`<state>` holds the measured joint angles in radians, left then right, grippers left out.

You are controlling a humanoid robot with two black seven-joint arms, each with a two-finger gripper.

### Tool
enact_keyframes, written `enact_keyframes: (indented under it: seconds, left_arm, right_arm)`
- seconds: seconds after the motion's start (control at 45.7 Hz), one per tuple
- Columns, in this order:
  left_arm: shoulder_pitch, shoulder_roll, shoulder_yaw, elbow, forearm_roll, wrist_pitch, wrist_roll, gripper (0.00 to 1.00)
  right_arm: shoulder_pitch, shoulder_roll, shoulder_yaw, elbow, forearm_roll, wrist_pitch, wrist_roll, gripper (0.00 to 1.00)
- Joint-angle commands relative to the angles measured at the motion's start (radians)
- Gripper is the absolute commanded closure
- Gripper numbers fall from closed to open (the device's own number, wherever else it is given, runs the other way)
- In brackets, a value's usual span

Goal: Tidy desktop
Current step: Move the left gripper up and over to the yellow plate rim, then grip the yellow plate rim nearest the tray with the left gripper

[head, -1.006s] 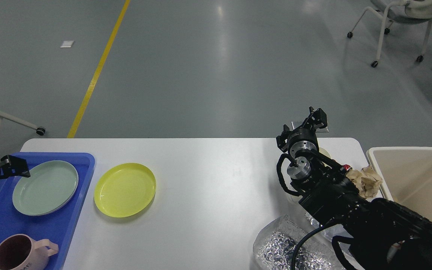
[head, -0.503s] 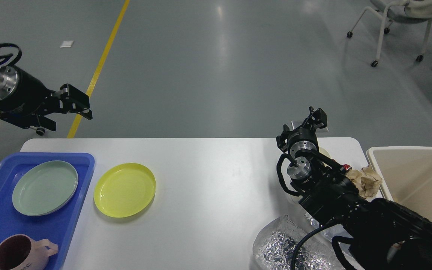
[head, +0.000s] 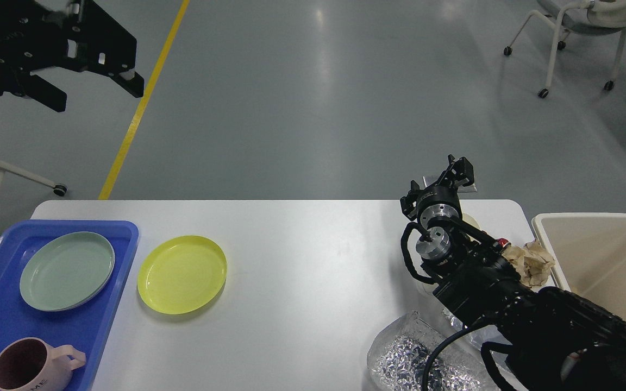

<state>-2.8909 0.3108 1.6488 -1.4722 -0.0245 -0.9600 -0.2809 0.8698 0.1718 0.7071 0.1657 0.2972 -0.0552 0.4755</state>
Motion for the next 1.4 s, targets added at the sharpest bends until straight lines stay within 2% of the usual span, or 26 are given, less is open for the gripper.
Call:
enact_keyframes:
  seconds: [0.0,0.088,0.175,0.459,0.591,0.678,0.875,0.985,1.181,1.378]
  left_arm:
    - [-0.034,-0.002,-0.001,0.000,0.000,0.000,0.000,0.05]
    - [-0.002,-0.007,-0.004,0.000,0.000,0.000,0.009,0.05]
    - [0.085,-0.007,-0.012,0.000,0.000,0.000,0.009,0.05]
    - [0.517,-0.009,-0.030,0.009,0.003,0.001,0.014,0.05]
    - [0.749,-0.006,-0.063,0.015,0.003,0.269,0.014,0.04]
    - [0.876,0.007,-0.101,0.016,-0.003,0.412,0.014,0.03]
    - [1.137,0.046,-0.190,0.087,-0.074,0.607,0.012,0.03]
    - [1.272,0.085,-0.276,0.173,-0.155,0.701,0.019,0.03]
    - [1.461,0.097,-0.411,0.308,-0.304,0.823,0.095,0.03]
    - [1.556,0.102,-0.494,0.352,-0.350,0.840,0.101,0.03]
  right_arm:
    - [0.000,0.000,0.000,0.000,0.000,0.000,0.000,0.00]
    - [0.000,0.000,0.000,0.000,-0.001,0.000,0.000,0.00]
    - [0.000,0.000,0.000,0.000,-0.001,0.000,0.000,0.00]
    - [0.000,0.000,0.000,0.000,-0.001,0.000,0.000,0.00]
    - [0.000,0.000,0.000,0.000,-0.001,0.000,0.000,0.00]
    - [0.000,0.000,0.000,0.000,-0.001,0.000,0.000,0.00]
    - [0.000,0.000,0.000,0.000,0.000,0.000,0.000,0.00]
    - [0.000,0.000,0.000,0.000,0.000,0.000,0.000,0.00]
    - [0.000,0.000,0.000,0.000,-0.001,0.000,0.000,0.00]
    - [0.000,0.000,0.000,0.000,-0.001,0.000,0.000,0.00]
